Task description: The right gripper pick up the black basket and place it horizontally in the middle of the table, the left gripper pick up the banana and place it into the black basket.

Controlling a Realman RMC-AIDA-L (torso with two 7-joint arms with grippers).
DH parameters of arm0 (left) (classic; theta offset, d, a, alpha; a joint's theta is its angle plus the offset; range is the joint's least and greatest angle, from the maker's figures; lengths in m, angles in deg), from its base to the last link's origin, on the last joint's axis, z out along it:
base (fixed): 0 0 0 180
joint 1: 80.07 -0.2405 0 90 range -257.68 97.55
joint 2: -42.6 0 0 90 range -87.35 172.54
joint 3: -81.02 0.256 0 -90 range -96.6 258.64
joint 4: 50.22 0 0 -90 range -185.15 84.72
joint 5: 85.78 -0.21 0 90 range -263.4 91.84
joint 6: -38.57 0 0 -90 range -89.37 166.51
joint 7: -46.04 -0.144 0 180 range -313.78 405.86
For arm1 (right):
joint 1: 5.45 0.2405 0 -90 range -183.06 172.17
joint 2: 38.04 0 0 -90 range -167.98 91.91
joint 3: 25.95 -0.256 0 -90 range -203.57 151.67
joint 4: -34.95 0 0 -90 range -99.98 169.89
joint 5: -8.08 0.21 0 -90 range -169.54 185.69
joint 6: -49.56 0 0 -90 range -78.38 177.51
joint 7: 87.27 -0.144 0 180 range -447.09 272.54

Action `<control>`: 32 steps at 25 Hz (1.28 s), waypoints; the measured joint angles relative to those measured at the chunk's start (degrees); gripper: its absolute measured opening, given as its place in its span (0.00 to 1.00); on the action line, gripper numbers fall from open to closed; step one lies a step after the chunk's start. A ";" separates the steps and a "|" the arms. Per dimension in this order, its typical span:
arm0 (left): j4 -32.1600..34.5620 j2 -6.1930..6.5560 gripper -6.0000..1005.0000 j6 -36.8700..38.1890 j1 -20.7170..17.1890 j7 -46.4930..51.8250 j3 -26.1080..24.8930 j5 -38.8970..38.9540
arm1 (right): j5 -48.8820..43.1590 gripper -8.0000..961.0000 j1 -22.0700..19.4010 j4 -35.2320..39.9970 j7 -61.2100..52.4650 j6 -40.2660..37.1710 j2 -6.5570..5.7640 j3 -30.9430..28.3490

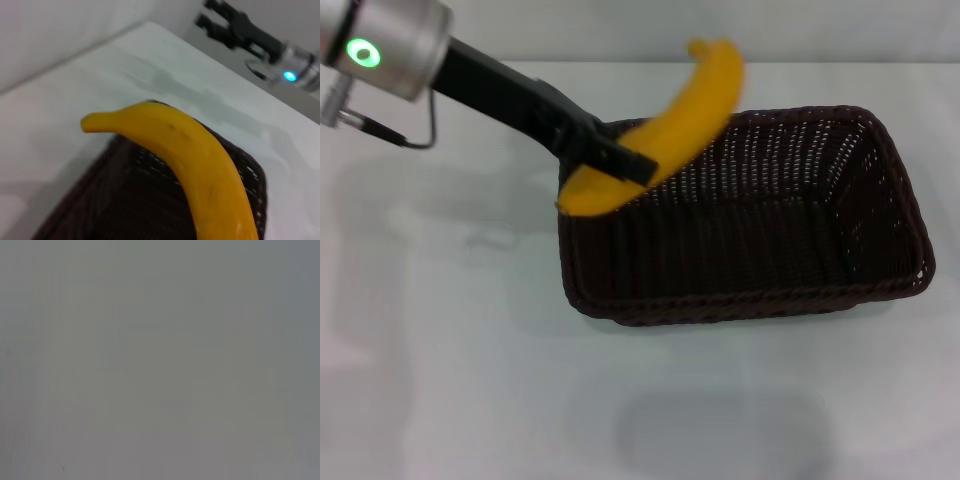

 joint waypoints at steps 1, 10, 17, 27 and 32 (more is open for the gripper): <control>-1.04 -0.53 0.49 0.21 0.19 -1.81 0.38 0.00 | 0.06 0.91 -0.12 0.07 -0.36 0.16 -0.02 0.00; -1.35 -3.32 0.59 2.55 -2.52 -18.45 0.17 0.10 | 0.12 0.91 -0.21 -2.63 -0.61 0.09 0.07 -0.05; 1.10 -3.43 0.83 14.11 -11.14 -29.83 -0.12 3.92 | 0.22 0.91 -0.24 -5.57 -1.07 1.88 0.30 -0.04; -2.83 -4.41 0.89 33.90 -30.74 -56.56 -4.58 44.60 | 2.55 0.91 -1.19 -7.46 -1.08 8.11 0.24 -0.14; -15.87 -4.52 0.89 34.20 -34.87 -75.29 -5.06 69.70 | 5.31 0.91 -1.66 -7.48 -1.11 8.25 0.12 -0.14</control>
